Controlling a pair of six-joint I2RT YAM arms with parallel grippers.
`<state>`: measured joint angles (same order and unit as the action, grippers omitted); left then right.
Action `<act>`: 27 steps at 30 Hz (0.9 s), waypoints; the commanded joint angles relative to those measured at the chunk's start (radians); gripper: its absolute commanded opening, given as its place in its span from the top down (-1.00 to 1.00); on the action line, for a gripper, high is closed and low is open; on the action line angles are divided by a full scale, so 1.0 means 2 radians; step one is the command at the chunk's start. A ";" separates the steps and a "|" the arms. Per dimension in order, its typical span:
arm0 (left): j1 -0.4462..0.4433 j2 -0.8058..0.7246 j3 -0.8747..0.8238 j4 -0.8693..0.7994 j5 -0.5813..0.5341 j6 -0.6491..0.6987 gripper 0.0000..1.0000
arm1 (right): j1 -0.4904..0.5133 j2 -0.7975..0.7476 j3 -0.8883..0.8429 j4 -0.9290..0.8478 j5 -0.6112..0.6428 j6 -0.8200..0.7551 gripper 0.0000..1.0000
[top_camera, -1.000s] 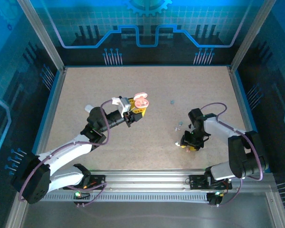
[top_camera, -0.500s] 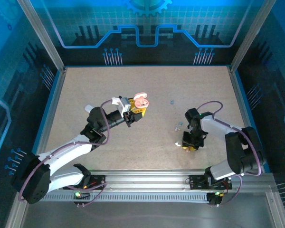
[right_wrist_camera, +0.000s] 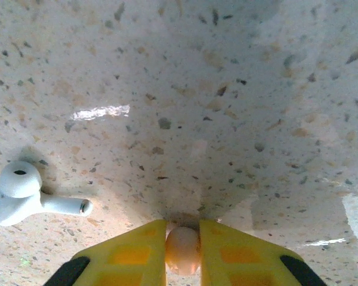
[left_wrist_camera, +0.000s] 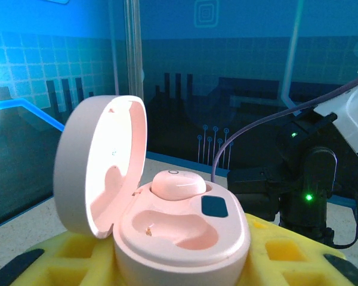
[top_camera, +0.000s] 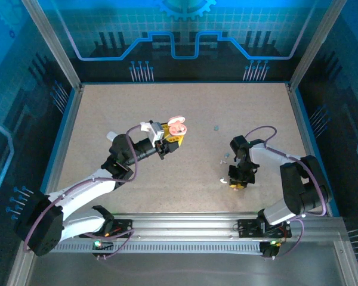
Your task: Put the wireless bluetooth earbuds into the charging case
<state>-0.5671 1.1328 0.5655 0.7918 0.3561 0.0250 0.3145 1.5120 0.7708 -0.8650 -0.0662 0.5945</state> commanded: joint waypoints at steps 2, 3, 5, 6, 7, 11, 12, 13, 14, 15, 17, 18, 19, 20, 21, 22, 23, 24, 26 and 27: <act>-0.001 0.004 -0.005 0.018 -0.001 -0.002 0.21 | 0.006 -0.035 0.023 -0.023 -0.009 0.000 0.70; -0.001 0.004 -0.004 0.018 -0.002 -0.001 0.22 | 0.004 -0.048 0.028 -0.023 -0.025 -0.002 0.70; -0.001 0.003 -0.005 0.017 -0.006 0.000 0.21 | -0.004 -0.076 0.036 -0.011 -0.080 -0.006 0.70; -0.001 0.004 -0.005 0.015 -0.009 0.002 0.21 | -0.008 -0.092 0.040 -0.001 -0.111 -0.006 0.70; -0.001 0.003 -0.006 0.014 -0.011 0.004 0.22 | -0.014 -0.108 0.044 0.010 -0.145 -0.005 0.70; -0.001 0.002 -0.009 0.006 -0.022 0.013 0.21 | -0.041 -0.143 0.052 0.084 -0.299 0.021 0.70; -0.001 0.003 -0.010 0.006 -0.024 0.016 0.21 | -0.044 -0.145 0.052 0.107 -0.336 0.032 0.70; -0.001 0.005 -0.010 0.004 -0.025 0.017 0.21 | -0.045 -0.144 0.068 0.126 -0.370 0.041 0.69; -0.002 0.006 -0.009 0.003 -0.025 0.018 0.21 | -0.046 -0.142 0.074 0.142 -0.395 0.050 0.69; -0.001 0.007 -0.009 0.000 -0.025 0.021 0.21 | -0.046 -0.139 0.080 0.159 -0.420 0.060 0.68; -0.001 0.011 -0.009 -0.002 -0.026 0.023 0.21 | -0.046 -0.133 0.087 0.199 -0.462 0.085 0.68; -0.002 0.014 -0.009 -0.003 -0.027 0.025 0.22 | -0.046 -0.129 0.090 0.220 -0.478 0.100 0.68; -0.001 0.018 -0.009 -0.003 -0.028 0.026 0.22 | -0.046 -0.127 0.093 0.239 -0.492 0.113 0.68; -0.001 0.020 -0.008 -0.003 -0.028 0.026 0.21 | -0.046 -0.125 0.095 0.254 -0.501 0.125 0.67; -0.001 0.023 -0.007 -0.003 -0.028 0.027 0.21 | -0.046 -0.123 0.098 0.268 -0.508 0.137 0.67; -0.002 0.027 -0.007 -0.001 -0.030 0.027 0.21 | -0.045 -0.121 0.102 0.283 -0.514 0.148 0.67; -0.002 0.030 -0.006 0.000 -0.033 0.027 0.22 | -0.045 -0.120 0.104 0.296 -0.519 0.159 0.66; -0.003 0.033 -0.006 0.002 -0.035 0.028 0.22 | -0.043 -0.118 0.106 0.312 -0.523 0.173 0.66; -0.008 0.039 -0.004 0.004 -0.040 0.033 0.22 | -0.041 -0.115 0.112 0.330 -0.529 0.190 0.65; -0.010 0.041 -0.003 0.005 -0.043 0.037 0.22 | -0.039 -0.114 0.117 0.331 -0.528 0.191 0.65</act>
<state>-0.5724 1.2041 0.5636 0.7826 0.2951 0.0628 0.2329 1.2732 0.9634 -0.3019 -1.0431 0.8993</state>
